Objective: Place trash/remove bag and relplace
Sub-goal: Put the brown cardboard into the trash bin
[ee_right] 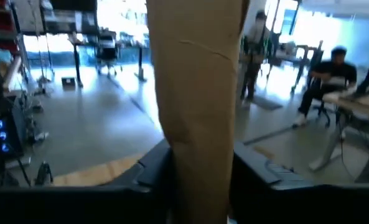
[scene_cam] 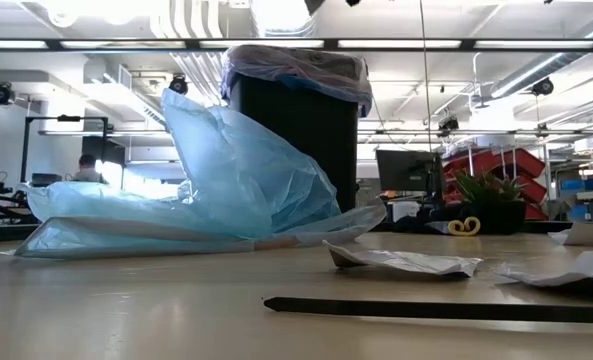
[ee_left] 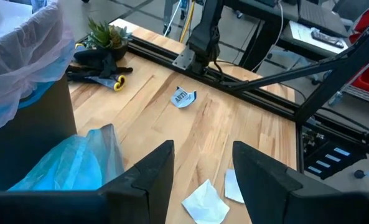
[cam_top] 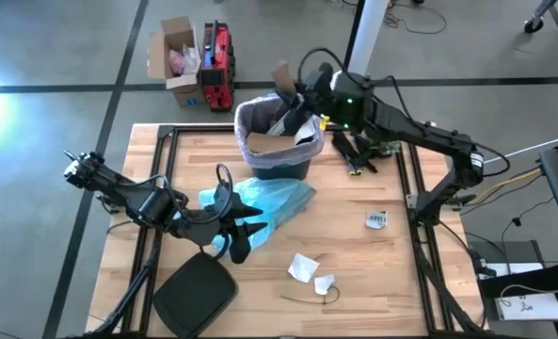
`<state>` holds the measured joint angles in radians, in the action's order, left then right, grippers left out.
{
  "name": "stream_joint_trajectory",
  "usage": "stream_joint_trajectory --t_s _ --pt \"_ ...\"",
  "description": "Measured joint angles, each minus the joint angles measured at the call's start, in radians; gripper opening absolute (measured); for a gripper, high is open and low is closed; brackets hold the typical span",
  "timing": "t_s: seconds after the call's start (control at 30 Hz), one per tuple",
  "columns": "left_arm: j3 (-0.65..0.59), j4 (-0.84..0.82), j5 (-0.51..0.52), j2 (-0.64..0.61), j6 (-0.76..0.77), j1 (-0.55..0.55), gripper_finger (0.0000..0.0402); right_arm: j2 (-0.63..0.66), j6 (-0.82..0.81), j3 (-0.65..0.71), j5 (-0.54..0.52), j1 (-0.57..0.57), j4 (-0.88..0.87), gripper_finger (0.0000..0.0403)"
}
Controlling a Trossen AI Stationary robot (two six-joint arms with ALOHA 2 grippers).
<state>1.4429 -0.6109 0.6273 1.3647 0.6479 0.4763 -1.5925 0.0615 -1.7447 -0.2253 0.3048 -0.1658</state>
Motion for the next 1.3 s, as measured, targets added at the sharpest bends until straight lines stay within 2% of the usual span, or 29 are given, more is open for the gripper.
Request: stream_joint_trajectory --t_s 0.23,0.47,0.63,0.93,1.03,1.17,1.3 --pt "0.0 -0.001 0.0 0.0 -0.009 0.0 0.0141 0.006 -0.006 -0.002 -0.003 0.009 -0.097 0.0225" --pt "0.0 -0.002 0.0 0.0 -0.01 0.0 0.0152 0.013 -0.026 -0.002 -0.004 0.009 -0.129 0.0289" --pt "0.0 -0.002 0.0 0.0 -0.01 0.0 0.0161 0.013 -0.05 -0.002 -0.003 0.008 -0.148 0.0313" --pt "0.0 -0.002 -0.003 0.001 -0.007 0.0 0.0167 0.013 -0.077 -0.002 -0.004 0.008 -0.191 0.032" --pt "0.0 -0.002 -0.005 0.001 -0.007 0.0 0.0162 0.013 -0.142 -0.002 -0.002 0.017 -0.238 0.0327" --pt "0.0 -0.002 -0.005 0.001 -0.006 0.0 0.0154 0.012 -0.202 -0.002 -0.004 0.036 -0.35 0.0349" --pt "0.0 -0.002 -0.009 0.001 -0.006 0.0 0.0148 0.012 -0.201 -0.002 -0.003 0.036 -0.367 0.0375"
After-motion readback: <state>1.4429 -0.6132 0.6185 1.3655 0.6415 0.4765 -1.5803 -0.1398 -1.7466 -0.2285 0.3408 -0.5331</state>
